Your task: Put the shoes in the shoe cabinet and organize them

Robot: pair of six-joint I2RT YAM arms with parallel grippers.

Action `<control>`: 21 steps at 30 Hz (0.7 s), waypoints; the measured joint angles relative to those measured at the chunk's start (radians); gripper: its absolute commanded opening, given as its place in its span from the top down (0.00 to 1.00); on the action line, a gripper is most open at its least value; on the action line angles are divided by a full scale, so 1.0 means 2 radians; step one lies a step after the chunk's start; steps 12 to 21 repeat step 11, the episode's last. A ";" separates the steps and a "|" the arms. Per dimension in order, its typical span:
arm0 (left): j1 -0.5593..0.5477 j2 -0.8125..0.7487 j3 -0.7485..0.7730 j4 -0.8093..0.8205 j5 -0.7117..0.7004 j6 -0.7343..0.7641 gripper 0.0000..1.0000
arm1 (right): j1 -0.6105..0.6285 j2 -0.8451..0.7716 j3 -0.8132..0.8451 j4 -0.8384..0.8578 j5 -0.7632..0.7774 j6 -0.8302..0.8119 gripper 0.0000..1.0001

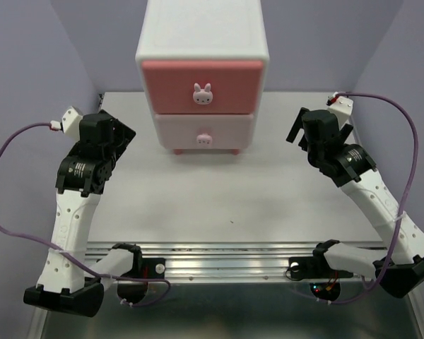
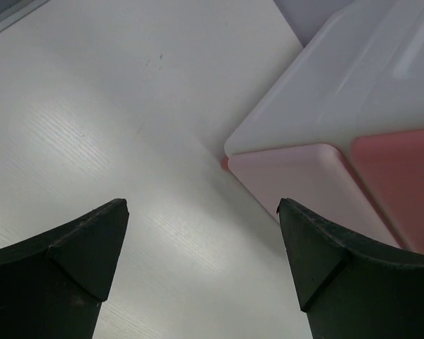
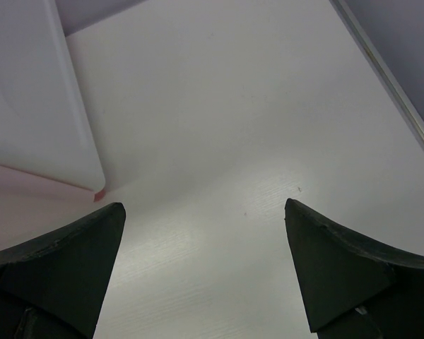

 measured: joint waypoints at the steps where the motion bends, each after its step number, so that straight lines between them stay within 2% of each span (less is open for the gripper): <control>1: 0.000 -0.001 0.000 0.001 0.000 0.002 0.01 | 0.000 0.003 0.002 -0.001 -0.001 0.000 0.00; 21: 0.000 0.026 0.004 0.004 0.001 0.030 0.01 | 0.000 0.009 0.005 0.001 -0.014 0.000 0.00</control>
